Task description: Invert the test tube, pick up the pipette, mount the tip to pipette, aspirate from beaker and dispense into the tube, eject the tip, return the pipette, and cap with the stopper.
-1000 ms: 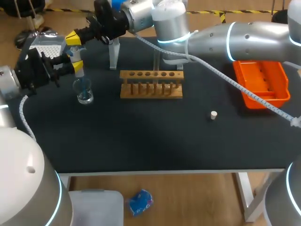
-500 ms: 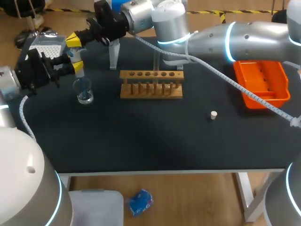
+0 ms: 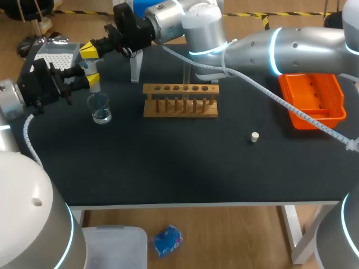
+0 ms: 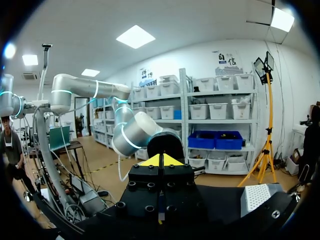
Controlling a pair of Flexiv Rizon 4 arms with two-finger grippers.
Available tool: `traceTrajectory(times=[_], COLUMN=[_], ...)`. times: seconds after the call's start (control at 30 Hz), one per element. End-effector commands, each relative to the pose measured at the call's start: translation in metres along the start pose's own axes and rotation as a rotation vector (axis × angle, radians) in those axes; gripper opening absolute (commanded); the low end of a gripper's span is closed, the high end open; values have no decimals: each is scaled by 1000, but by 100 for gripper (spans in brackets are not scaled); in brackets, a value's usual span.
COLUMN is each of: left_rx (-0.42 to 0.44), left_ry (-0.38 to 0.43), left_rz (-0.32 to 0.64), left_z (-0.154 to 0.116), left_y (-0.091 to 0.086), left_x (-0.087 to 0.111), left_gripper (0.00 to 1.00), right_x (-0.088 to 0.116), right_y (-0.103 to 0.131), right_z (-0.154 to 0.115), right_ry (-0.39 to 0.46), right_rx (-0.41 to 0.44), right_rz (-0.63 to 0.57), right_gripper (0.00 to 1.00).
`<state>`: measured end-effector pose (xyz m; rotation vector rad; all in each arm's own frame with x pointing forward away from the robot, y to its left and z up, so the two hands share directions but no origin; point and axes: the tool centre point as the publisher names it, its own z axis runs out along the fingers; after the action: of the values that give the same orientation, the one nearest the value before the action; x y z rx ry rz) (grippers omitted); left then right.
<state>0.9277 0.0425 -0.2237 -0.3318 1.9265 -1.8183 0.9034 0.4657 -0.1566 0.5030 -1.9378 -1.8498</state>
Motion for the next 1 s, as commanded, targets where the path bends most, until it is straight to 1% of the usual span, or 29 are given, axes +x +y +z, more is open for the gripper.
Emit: traceTrajectory(times=[0.03, 0.47, 1.0], left_rx=[2, 2, 2], left_ry=[-2, -2, -2], left_rz=[1, 1, 1], left_z=[0, 0, 0], left_y=[-4, -4, -4], left_x=[-2, -2, -2], left_gripper=[0, 0, 0], right_x=[1, 2, 0], right_y=[-8, -11, 12], right_z=[0, 1, 2], right_ry=[0, -1, 1], right_rx=[-2, 0, 12], right_rz=[4, 8, -34], right_gripper=[0, 0, 0])
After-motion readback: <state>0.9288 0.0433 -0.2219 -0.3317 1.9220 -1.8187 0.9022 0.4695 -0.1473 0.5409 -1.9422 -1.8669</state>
